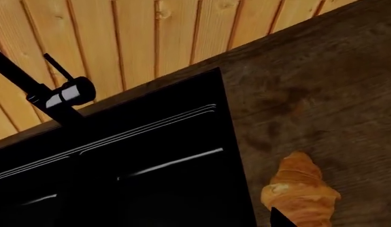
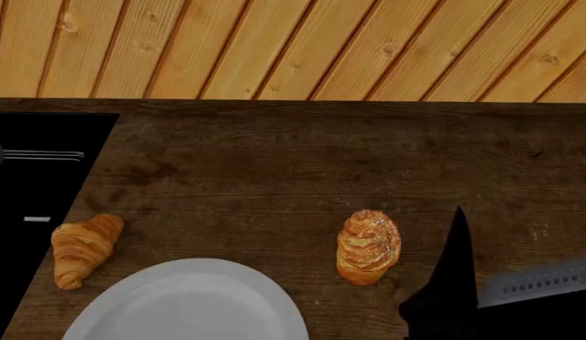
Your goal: Place the pastries on the plates.
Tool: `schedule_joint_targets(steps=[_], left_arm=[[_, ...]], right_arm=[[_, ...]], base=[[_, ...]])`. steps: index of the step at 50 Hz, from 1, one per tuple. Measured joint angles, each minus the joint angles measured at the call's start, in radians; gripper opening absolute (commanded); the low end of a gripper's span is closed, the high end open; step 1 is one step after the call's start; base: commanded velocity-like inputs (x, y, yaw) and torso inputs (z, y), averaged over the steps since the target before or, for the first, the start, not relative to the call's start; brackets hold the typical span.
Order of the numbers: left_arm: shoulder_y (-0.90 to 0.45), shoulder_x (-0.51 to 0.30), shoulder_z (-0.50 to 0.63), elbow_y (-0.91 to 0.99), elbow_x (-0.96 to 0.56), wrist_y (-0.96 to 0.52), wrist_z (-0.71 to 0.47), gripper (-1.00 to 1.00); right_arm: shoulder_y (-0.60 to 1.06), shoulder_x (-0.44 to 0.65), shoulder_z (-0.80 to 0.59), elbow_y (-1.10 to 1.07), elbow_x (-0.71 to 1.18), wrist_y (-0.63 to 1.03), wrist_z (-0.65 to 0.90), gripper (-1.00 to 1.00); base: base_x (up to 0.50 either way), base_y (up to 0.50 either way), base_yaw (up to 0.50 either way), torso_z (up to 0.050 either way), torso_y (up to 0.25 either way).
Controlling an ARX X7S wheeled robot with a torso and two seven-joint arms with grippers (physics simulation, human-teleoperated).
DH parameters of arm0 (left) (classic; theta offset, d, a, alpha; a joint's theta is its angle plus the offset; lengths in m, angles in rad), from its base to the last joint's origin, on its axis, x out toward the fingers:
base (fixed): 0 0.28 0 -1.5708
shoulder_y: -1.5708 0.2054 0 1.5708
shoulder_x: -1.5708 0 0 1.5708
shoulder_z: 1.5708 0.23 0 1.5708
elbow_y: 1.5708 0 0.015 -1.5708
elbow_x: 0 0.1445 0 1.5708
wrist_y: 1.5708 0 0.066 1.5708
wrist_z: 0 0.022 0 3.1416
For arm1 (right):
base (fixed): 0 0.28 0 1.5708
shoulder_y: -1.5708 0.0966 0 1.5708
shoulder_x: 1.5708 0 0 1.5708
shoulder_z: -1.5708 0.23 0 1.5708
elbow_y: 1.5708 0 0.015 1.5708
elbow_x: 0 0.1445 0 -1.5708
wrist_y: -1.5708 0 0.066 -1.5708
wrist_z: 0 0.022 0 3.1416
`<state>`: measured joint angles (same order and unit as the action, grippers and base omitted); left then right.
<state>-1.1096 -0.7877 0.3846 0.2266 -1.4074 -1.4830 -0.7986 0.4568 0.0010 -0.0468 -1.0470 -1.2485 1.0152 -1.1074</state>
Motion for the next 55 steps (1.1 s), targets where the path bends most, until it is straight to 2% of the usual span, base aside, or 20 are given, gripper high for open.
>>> schedule_joint_targets(steps=[26,55], left_arm=[[-0.021,0.066,0.127,-0.035,0.019,0.038,0.034,1.0],[-0.052,0.157,0.278,-0.163,0.155,0.121,0.154,1.0]], right_arm=[[-0.028,-0.001,0.048,0.0,0.049,-0.029,0.011,1.0],[0.012,-0.001,0.048,0.0,-0.027,-0.01,-0.081,1.0]], base=[[0.0,0.0,0.0,0.0,0.0],[0.0,0.0,0.0,0.0,0.0]])
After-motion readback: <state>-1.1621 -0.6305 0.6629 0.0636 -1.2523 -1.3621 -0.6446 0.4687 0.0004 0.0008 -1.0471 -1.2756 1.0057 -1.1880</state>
